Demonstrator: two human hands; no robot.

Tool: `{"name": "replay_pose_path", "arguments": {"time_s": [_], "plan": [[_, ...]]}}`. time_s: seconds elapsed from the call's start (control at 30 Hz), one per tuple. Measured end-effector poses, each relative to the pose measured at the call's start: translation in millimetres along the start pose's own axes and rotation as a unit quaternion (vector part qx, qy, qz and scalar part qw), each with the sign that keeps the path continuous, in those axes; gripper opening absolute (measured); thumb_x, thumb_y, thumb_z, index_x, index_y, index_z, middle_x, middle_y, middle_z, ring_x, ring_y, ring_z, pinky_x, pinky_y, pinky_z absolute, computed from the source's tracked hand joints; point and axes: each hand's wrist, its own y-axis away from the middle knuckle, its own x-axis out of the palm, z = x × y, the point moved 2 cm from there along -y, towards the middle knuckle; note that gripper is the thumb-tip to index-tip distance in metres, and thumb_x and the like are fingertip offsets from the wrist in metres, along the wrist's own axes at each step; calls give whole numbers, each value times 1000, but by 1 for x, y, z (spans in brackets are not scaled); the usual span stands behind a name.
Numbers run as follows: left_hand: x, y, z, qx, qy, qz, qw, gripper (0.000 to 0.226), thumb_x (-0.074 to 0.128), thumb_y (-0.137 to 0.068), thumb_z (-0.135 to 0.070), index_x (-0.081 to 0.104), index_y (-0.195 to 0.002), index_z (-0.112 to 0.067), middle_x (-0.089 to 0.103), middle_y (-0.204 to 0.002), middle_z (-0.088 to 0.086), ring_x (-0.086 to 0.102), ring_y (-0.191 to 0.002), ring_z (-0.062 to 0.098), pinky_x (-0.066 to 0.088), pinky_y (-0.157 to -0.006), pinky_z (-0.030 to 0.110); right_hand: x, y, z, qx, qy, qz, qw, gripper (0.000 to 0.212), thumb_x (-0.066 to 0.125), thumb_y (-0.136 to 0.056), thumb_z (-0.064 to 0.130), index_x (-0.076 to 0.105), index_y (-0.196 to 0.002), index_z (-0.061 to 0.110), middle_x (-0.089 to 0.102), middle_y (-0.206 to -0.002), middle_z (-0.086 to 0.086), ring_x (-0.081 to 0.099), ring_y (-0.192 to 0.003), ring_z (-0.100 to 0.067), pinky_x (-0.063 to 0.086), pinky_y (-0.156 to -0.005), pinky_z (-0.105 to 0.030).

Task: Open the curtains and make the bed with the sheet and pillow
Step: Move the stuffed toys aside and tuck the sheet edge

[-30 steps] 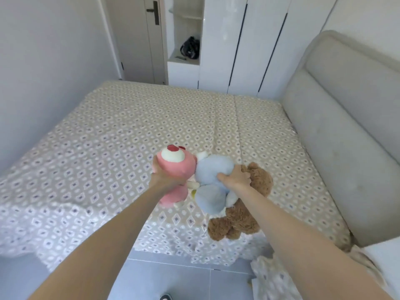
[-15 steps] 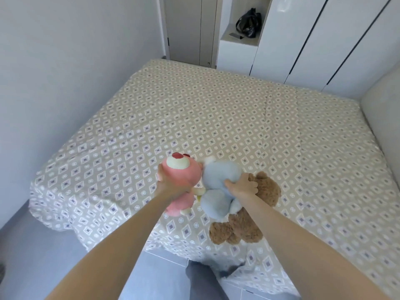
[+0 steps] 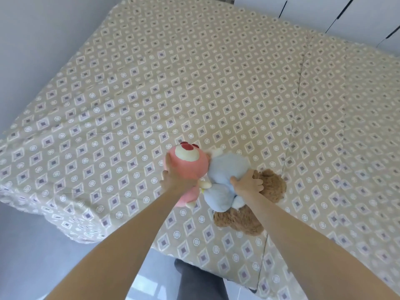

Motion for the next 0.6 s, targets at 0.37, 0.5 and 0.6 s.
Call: {"name": "replay_pose_path", "arguments": {"time_s": [0.37, 0.5, 0.6], "plan": [[37, -66, 41, -78, 0, 18, 997, 114, 66, -77, -23, -26, -140, -46, 34, -141, 13, 40, -126, 40, 41, -98, 57, 43, -53, -6, -60, 93, 38, 993, 36, 44, -97, 29, 40, -131, 18, 25, -137, -18, 36, -117, -41, 33, -82, -36], [21, -66, 46, -54, -9, 72, 996, 99, 58, -86, -7, -13, -148, -40, 42, -138, 16, 50, -114, 38, 47, -81, 46, 40, -31, 2, -88, 129, 2, 988, 43, 46, -94, 26, 38, -135, 19, 24, -139, -15, 33, -120, -38, 39, -93, -42], [-3, -51, 36, -8, -18, 71, 997, 76, 43, -88, -3, 13, -151, -33, 51, -132, 14, 53, -107, 31, 47, -83, 36, 33, -4, 22, -151, 139, 19, 979, 47, 45, -93, 24, 37, -139, 19, 26, -144, -13, 35, -126, -35, 39, -98, -42]]}}
